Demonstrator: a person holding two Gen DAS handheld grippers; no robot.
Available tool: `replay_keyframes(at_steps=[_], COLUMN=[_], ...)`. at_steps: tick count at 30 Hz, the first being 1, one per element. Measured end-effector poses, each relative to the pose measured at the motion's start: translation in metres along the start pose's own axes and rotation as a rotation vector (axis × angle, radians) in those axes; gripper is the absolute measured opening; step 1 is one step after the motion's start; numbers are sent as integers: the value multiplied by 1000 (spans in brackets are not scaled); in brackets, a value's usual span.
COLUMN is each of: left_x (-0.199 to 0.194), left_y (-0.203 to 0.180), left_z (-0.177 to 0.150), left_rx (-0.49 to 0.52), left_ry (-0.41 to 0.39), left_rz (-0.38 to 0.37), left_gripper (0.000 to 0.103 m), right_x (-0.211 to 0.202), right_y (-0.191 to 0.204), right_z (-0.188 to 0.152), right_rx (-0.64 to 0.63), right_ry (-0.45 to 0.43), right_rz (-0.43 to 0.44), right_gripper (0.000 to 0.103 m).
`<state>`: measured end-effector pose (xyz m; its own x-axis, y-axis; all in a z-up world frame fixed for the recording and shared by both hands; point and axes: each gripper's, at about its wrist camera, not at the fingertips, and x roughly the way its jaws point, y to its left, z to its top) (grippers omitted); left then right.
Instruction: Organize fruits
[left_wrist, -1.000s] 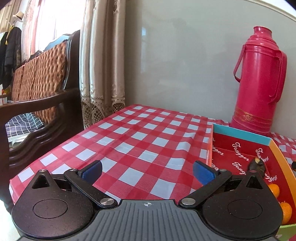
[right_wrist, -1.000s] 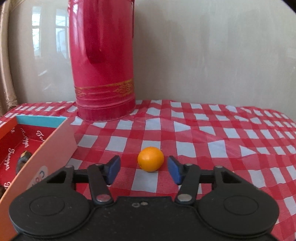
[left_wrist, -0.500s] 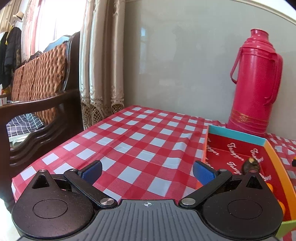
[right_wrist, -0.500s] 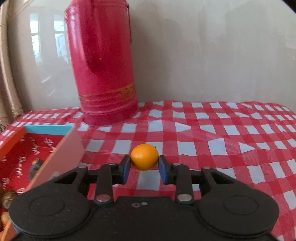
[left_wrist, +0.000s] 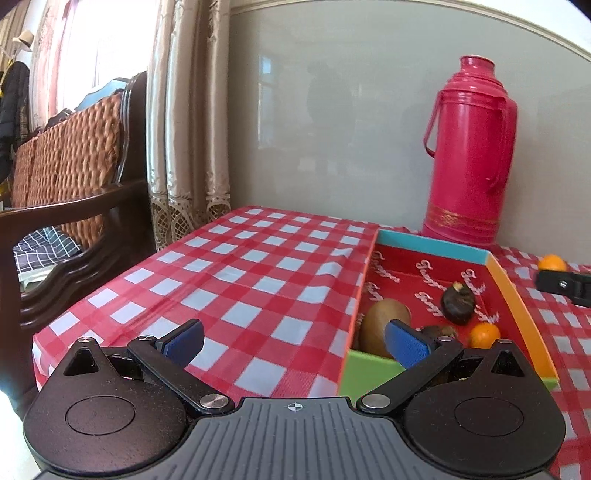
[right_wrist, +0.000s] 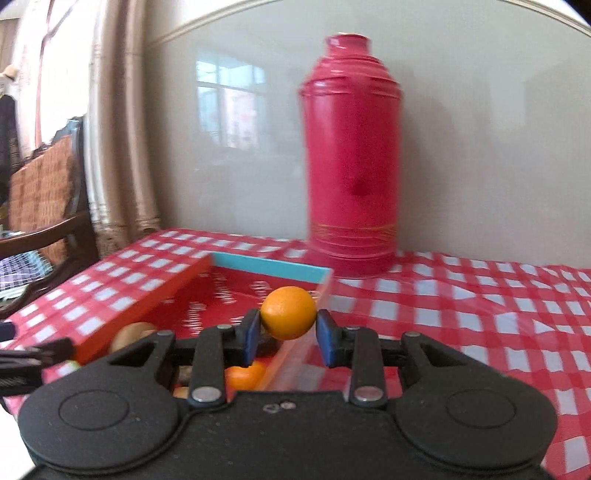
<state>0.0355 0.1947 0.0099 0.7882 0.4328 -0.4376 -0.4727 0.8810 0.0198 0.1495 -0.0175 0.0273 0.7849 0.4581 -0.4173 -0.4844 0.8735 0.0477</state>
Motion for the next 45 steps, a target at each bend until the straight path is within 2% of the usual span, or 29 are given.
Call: replay_keyframes(at_steps=[3,4,5,6,7,8,12,16,20,27,31,36,39,45], left_x=[-6,-8,-9,-10,-11,-11,-21,-56,-102,-169,-180,-176,-168,-165], left_y=[0,0,0,1,1,2,-1,0,-5,-33,-49,-62,-66,-47], left_z=[-2,-3,-4,-4,-4,-5,-12,-12,-13,-34,-44,-54,-60,-60], left_rx=[6,8,8,5,0,-7,-16,-33,-61,-7,50,71,96,-19], left_ry=[-4,-7,-9,-10,-6,3,31,-5,-31,-114,-142,-185,-147,-134], left_rz=[-6,-8,-9,-10,-15,-20,-22,-27,-68,-146,-170,-191,-171,-180], left_gripper=[103,103,103,103,103,103,103,103,103,103,103,103,103,103], right_x=[-1,2,1,3,-1,-6,-27,-76,-126,-197,-207,-195,-186,-186], right_y=[15,20,23,26,27,26,13,-3,-8,-12,-23,-37,-39,-31], right_z=[-1,-2,-3,-4,-6,-7,4,3,-20,-74,-83,-84,-90,-87], right_rx=[-14,-24,-35,-51,-57,-52,-13,5,-40,-95,-50,18,32,-1], right_ry=[6,16,25,37,25,-2,-41,-108,-113,-134,-147,-174,-144,-205], right_rz=[33,46,59,68,64,59,29,-14,-61,-190,-227,-255,-267,-228], right_gripper=[24,28,36,72,96,98,97,97,97,97,97,97,97,97])
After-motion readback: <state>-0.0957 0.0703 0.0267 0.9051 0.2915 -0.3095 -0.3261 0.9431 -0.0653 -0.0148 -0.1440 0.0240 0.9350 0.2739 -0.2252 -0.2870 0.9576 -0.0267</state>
